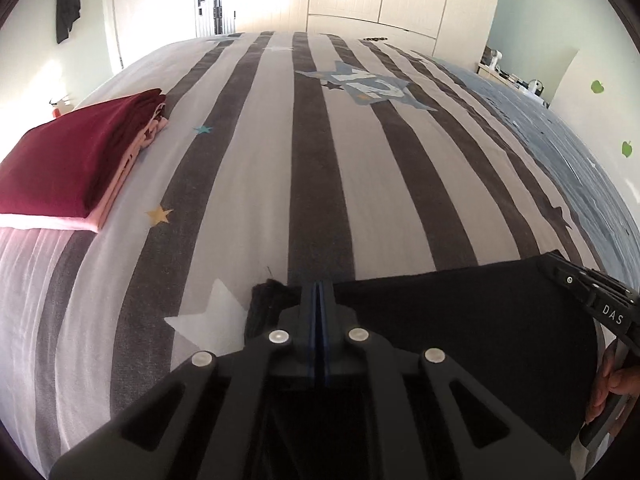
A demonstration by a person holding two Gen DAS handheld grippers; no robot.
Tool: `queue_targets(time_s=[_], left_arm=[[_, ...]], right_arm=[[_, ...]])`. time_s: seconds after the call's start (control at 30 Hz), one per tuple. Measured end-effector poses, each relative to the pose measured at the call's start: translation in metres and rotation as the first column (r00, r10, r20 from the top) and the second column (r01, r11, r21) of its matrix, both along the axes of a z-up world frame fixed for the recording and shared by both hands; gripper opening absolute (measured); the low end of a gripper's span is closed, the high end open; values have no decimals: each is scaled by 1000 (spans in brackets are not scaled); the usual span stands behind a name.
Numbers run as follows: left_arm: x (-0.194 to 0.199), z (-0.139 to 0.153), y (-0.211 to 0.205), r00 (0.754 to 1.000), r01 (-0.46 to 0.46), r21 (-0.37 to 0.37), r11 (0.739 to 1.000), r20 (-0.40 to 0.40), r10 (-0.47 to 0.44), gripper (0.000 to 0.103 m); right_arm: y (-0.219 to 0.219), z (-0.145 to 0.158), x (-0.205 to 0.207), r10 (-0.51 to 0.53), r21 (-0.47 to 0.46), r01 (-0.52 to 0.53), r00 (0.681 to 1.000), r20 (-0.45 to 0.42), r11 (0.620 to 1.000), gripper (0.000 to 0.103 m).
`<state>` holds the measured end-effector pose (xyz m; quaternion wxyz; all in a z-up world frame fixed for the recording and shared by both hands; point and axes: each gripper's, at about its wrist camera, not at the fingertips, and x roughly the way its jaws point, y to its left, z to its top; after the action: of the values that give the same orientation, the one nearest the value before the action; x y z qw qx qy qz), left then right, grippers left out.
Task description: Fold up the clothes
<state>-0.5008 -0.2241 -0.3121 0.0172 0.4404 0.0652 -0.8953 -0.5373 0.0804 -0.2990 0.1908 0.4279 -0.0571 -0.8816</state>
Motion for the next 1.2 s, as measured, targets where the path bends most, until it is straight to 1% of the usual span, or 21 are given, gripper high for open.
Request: queue_targets(time_s=[0.03, 0.13, 0.23, 0.27, 0.33, 0.47, 0.6, 0.7, 0.77, 0.9, 1.0, 1.1, 1.2], left_arm=[[0, 0, -2, 1000, -11, 5, 1000, -1, 11, 2], [3, 1, 0, 1000, -9, -10, 1000, -12, 8, 2], [7, 3, -5, 999, -39, 2, 999, -25, 39, 2], [9, 5, -10, 998, -57, 1, 998, -23, 57, 2], [-1, 1, -24, 996, -83, 4, 997, -14, 83, 2], [2, -1, -37, 993, -120, -19, 993, -2, 120, 2], [10, 7, -59, 984, -177, -17, 984, 5, 177, 2], [28, 35, -62, 984, -160, 16, 987, -71, 161, 2], [41, 49, -51, 987, -116, 52, 992, -107, 121, 2], [54, 49, -12, 993, -11, 63, 998, -114, 18, 2], [60, 30, 11, 998, 23, 48, 999, -68, -20, 2], [63, 16, 1, 998, -2, 39, 999, -62, 4, 2], [67, 17, -20, 997, -64, -6, 998, -54, 63, 2]], right_arm=[[3, -3, -3, -11, -6, 11, 1000, 3, 1000, 0], [10, -9, -10, -32, -26, 32, 999, 13, 999, 0], [8, -10, -9, -27, -9, 27, 1000, 0, 1000, 0], [8, -10, -9, -26, -10, 26, 1000, 0, 1000, 0], [9, -11, -10, -21, -10, 21, 1000, 1, 1000, 0], [8, -10, -10, -13, 7, 13, 1000, -3, 1000, 0], [11, -6, -9, -23, 15, 23, 1000, -1, 1000, 0], [16, 8, -3, -37, 45, 38, 999, -34, 998, 0], [18, 19, 7, -27, 28, 28, 998, -53, 999, 3], [6, 29, 39, 26, 10, -25, 997, -72, 1000, 3], [-3, 23, 58, 41, 8, -41, 997, -59, 999, 3], [0, 7, 62, 29, 20, -29, 999, -24, 999, 1], [16, 4, 63, 5, 19, -4, 1000, -29, 1000, 0]])
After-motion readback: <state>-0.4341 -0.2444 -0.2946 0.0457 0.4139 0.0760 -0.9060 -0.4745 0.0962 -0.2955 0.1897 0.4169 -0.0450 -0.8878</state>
